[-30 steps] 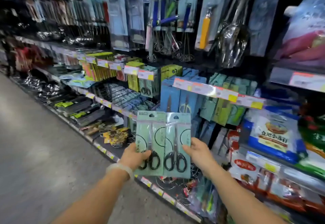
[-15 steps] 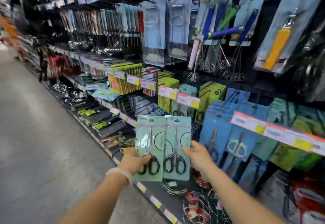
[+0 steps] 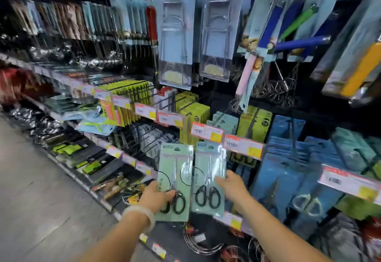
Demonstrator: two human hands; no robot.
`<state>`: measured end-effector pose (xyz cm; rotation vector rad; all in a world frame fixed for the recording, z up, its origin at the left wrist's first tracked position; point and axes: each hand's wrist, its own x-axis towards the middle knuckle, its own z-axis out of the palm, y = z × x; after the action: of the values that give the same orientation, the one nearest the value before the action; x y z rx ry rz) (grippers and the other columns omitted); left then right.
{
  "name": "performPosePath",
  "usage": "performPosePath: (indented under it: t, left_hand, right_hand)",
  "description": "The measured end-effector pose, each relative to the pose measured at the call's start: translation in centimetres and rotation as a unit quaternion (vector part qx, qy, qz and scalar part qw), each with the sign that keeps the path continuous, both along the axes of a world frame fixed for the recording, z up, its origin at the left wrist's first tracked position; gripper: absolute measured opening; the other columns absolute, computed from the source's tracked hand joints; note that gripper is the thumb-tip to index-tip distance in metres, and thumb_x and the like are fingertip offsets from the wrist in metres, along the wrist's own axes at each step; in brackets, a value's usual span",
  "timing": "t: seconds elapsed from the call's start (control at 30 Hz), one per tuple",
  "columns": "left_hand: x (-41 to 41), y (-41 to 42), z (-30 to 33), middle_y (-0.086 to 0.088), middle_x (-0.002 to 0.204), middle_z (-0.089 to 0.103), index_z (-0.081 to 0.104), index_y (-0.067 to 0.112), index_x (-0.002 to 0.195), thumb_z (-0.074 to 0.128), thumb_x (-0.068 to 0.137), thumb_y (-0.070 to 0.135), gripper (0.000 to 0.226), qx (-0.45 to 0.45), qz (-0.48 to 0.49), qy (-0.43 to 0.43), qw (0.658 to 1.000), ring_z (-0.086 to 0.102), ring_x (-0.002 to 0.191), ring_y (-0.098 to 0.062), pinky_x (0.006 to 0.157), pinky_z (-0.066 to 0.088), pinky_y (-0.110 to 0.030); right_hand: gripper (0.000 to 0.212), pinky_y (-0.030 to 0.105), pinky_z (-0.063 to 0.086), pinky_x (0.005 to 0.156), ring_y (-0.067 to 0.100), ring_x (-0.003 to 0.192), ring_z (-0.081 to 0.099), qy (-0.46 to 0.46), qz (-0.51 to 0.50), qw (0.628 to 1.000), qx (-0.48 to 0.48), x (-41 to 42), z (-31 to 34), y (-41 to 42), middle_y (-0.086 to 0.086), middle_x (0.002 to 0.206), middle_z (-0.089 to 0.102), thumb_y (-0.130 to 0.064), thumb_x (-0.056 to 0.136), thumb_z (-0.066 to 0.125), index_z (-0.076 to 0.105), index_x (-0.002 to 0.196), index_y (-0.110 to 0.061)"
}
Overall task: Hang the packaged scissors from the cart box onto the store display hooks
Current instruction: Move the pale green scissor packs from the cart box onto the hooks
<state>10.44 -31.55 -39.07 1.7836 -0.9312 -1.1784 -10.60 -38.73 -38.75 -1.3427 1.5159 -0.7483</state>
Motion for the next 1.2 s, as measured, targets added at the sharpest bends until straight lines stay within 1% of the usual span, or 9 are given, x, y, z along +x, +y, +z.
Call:
performPosePath:
  t: [0.13, 0.23, 0.4, 0.57, 0.63, 0.77, 0.9, 1.07, 1.2]
  left_hand:
    - [3.0, -4.5, 0.5, -0.009, 0.107, 0.066, 0.058, 0.009, 0.108, 0.072, 0.079, 0.025, 0.036, -0.002, -0.038, -0.031, 0.999, 0.062, 0.100, -0.028, 0.090, 0.049, -0.039]
    - [5.0, -7.1, 0.1, -0.010, 0.105, 0.068, 0.058, 0.009, 0.112, 0.073, 0.076, 0.027, 0.043, 0.007, -0.070, -0.036, 0.997, 0.064, 0.096, -0.028, 0.090, 0.052, -0.045]
    - [6.6, -9.1, -0.8, -0.014, 0.109, 0.065, 0.057, 0.007, 0.112, 0.073, 0.077, 0.026, 0.042, 0.025, -0.121, -0.036, 0.992, 0.063, 0.095, -0.030, 0.082, 0.053, -0.041]
    - [6.8, -10.2, -0.9, -0.005, 0.106, 0.067, 0.059, 0.016, 0.107, 0.070, 0.083, 0.021, 0.026, 0.019, -0.153, -0.022, 0.988, 0.061, 0.098, -0.024, 0.087, 0.050, -0.040]
    - [6.7, -10.7, -0.8, -0.002, 0.104, 0.068, 0.059, 0.020, 0.100, 0.069, 0.084, 0.018, 0.018, 0.017, -0.165, -0.005, 0.986, 0.061, 0.099, -0.022, 0.090, 0.049, -0.040]
    - [6.2, -11.4, -1.0, 0.001, 0.118, 0.063, 0.058, 0.016, 0.109, 0.070, 0.083, 0.021, 0.030, 0.008, -0.177, 0.002, 0.984, 0.058, 0.109, -0.023, 0.101, 0.043, -0.042]
    - [5.5, -11.0, -1.1, -0.001, 0.110, 0.065, 0.057, 0.018, 0.109, 0.068, 0.085, 0.017, 0.025, 0.014, -0.201, -0.004, 0.980, 0.058, 0.103, -0.021, 0.091, 0.043, -0.034]
    - [3.9, -10.8, -1.3, -0.004, 0.104, 0.065, 0.056, 0.011, 0.106, 0.065, 0.087, 0.010, 0.021, 0.004, -0.220, -0.016, 0.975, 0.058, 0.097, -0.021, 0.084, 0.043, -0.031]
    - [2.3, -10.6, -1.1, -0.006, 0.112, 0.067, 0.058, 0.009, 0.112, 0.065, 0.087, 0.014, 0.027, -0.003, -0.263, -0.032, 0.964, 0.061, 0.100, -0.020, 0.088, 0.048, -0.033]
  right_hand:
    - [0.021, 0.045, 0.047, 0.095, 0.034, 0.106, 0.061, -0.013, -0.033, 0.999, -0.018, 3.0, 1.9, -2.7, 0.015, 0.111, 0.065, -0.014, 0.092, 0.052, 0.060, 0.111, -0.009]
    - [0.033, 0.034, 0.048, 0.089, 0.026, 0.099, 0.059, -0.033, -0.069, 0.997, -0.014, 4.3, 2.6, -3.9, 0.007, 0.111, 0.063, -0.019, 0.093, 0.051, 0.054, 0.125, -0.012]
    - [0.029, 0.025, 0.035, 0.077, 0.021, 0.088, 0.050, -0.025, -0.119, 0.993, -0.005, 5.1, 1.5, -3.5, 0.010, 0.106, 0.059, -0.014, 0.096, 0.047, 0.050, 0.124, -0.006]
    - [0.028, 0.025, 0.033, 0.084, 0.020, 0.103, 0.049, -0.018, -0.153, 0.988, -0.020, 5.4, 0.9, -3.6, 0.005, 0.123, 0.053, -0.013, 0.098, 0.044, 0.045, 0.125, -0.006]
    - [0.043, 0.024, 0.034, 0.086, 0.026, 0.114, 0.050, -0.014, -0.180, 0.983, -0.021, 5.4, 0.7, -4.0, 0.010, 0.135, 0.049, -0.018, 0.098, 0.045, 0.038, 0.137, -0.003]
    - [0.056, 0.026, 0.035, 0.094, 0.027, 0.125, 0.046, 0.012, -0.187, 0.982, 0.017, 5.1, 0.7, -5.3, 0.011, 0.145, 0.040, -0.030, 0.099, 0.041, 0.024, 0.147, -0.008]
    - [0.055, 0.034, 0.041, 0.091, 0.030, 0.114, 0.053, 0.048, -0.223, 0.972, 0.063, 5.0, 1.1, -5.0, 0.016, 0.130, 0.053, -0.042, 0.097, 0.040, 0.035, 0.136, -0.005]
    - [0.026, 0.030, 0.052, 0.083, 0.014, 0.083, 0.063, -0.090, -0.106, 0.987, 0.083, 6.4, 0.3, -1.9, 0.001, 0.095, 0.065, -0.041, 0.090, 0.055, 0.058, 0.099, -0.016]
    - [0.015, 0.016, 0.041, 0.057, 0.006, 0.061, 0.049, -0.007, -0.055, 0.998, 0.028, 7.2, -0.4, -1.1, -0.006, 0.067, 0.054, -0.022, 0.088, 0.063, 0.051, 0.080, -0.017]
